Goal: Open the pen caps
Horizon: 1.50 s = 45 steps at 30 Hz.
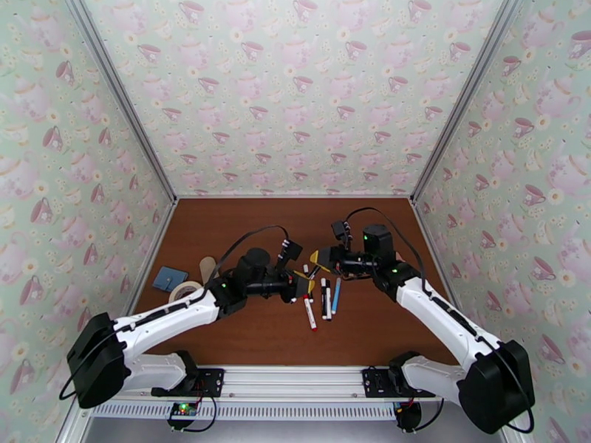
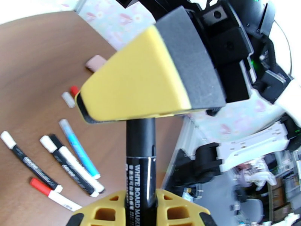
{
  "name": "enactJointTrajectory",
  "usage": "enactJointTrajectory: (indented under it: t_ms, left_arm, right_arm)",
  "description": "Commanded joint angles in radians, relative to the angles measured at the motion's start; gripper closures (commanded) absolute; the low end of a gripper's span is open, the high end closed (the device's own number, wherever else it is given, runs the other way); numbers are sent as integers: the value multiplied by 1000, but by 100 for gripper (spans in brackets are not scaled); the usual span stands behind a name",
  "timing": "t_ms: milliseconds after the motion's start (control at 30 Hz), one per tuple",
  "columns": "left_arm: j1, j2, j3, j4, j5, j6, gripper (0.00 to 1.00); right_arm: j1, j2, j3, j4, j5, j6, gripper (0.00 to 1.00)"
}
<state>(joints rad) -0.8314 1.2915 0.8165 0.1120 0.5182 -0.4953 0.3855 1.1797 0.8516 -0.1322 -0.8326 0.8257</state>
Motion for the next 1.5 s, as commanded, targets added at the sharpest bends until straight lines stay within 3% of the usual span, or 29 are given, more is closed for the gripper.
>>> enactJointTrajectory:
  t_ms: [0, 133, 200, 333, 500, 667, 933, 1467]
  left_arm:
    - [-2, -14, 3, -85, 159, -40, 98]
    - [-36, 10, 66, -205, 37, 35, 99]
    - [-45, 20, 82, -216, 34, 48, 99]
    - [-52, 33, 90, -215, 25, 54, 99]
    - [-54, 37, 106, -186, 32, 45, 99]
    - [-52, 31, 113, -194, -5, 48, 99]
    - [-44, 62, 117, -133, -21, 18, 99]
    - [-43, 94, 88, -17, -38, -48, 99]
  right_arm:
    - [-103, -23, 15, 33, 229, -34, 100]
    - [-102, -20, 27, 5, 263, -40, 97]
    - [-102, -12, 42, -6, 262, -45, 77]
    - [-102, -2, 67, -15, 225, -50, 59]
    - [-88, -13, 47, -45, 189, -54, 42]
    - [-68, -55, -13, -66, 197, -34, 32]
    - [24, -113, -102, -6, 225, 21, 33]
    - [91, -136, -137, 87, 271, 106, 56]
